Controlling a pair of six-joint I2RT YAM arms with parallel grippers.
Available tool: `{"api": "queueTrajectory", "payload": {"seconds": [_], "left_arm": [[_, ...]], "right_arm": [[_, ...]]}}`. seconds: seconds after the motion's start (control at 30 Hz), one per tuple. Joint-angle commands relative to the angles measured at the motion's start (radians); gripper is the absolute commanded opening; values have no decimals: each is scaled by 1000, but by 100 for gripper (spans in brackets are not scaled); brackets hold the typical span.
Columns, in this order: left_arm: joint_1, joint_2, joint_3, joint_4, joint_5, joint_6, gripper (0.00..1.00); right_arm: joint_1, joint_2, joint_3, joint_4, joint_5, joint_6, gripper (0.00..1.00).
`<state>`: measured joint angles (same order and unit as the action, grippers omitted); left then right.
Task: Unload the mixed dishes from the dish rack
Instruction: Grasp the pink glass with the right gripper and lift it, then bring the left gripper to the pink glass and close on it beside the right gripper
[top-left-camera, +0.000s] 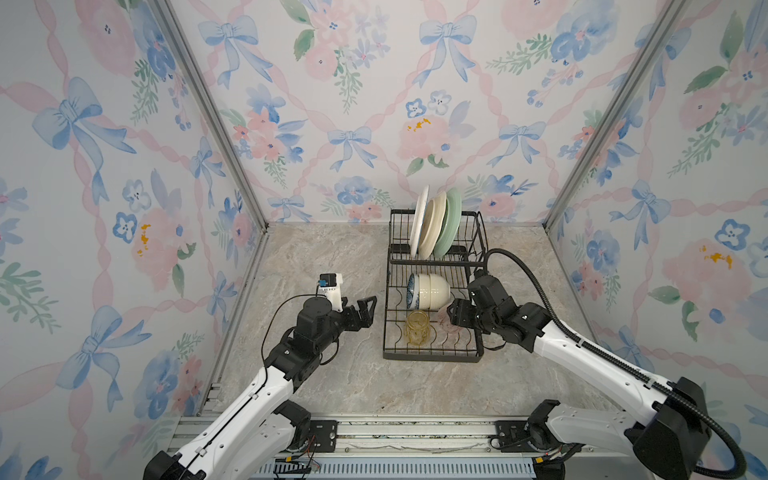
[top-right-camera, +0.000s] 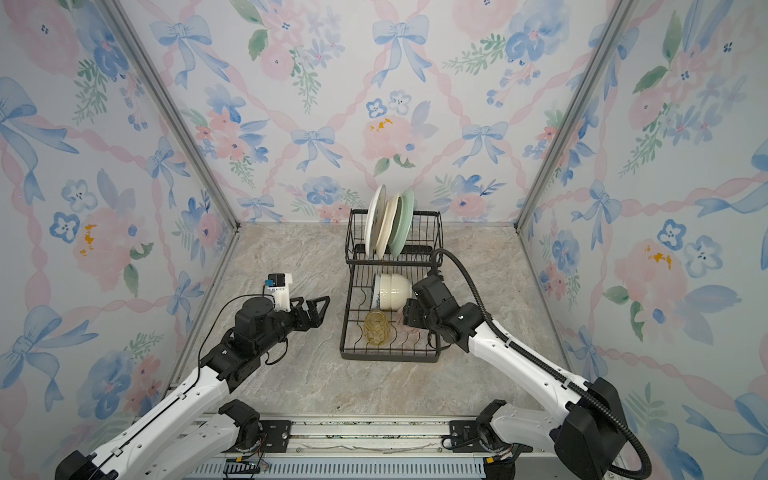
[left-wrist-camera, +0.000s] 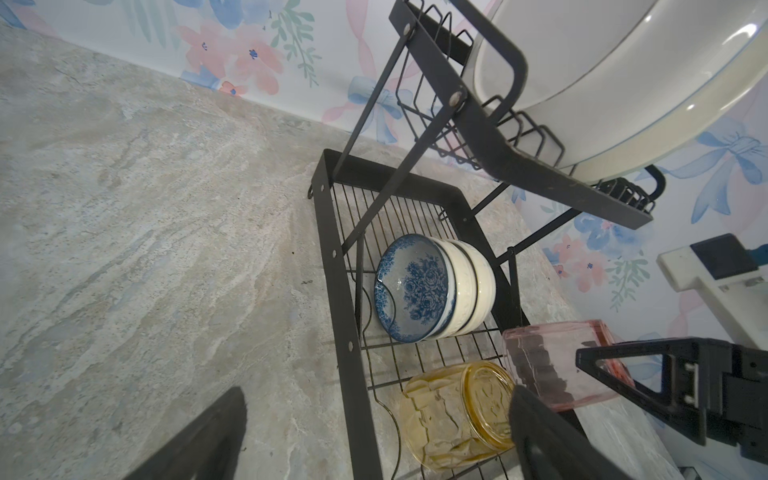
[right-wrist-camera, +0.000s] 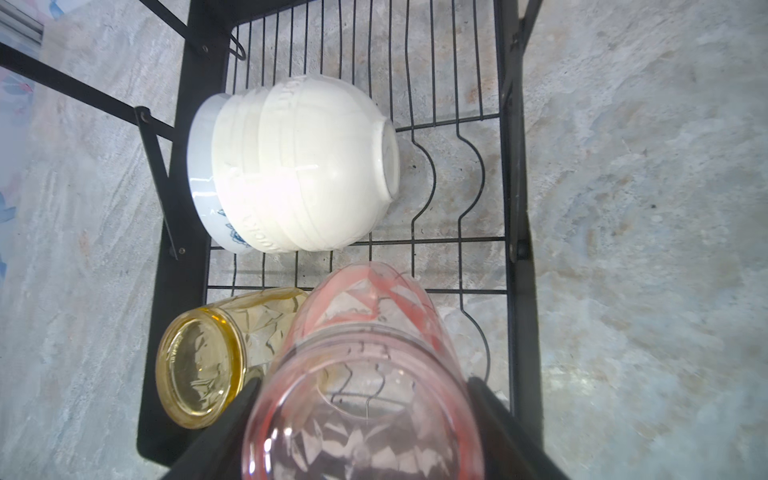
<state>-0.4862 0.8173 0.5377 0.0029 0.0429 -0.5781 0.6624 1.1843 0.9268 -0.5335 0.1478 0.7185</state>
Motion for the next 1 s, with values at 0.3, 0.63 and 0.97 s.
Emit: {"api": "queueTrajectory", "payload": {"seconds": [0.3,0.63,0.97], "left_arm": [[-78,109,129,-12,94,-20,97],[-113,196,144,138,246,-154,78],[-151,294,175,294,343,-232,68]], "right_arm": [[-88,-77,-18,149,-176,69,53],[-132,-93,-1,270,-295,148,50],[-163,-105,-9,345,-386,226,49]]}}
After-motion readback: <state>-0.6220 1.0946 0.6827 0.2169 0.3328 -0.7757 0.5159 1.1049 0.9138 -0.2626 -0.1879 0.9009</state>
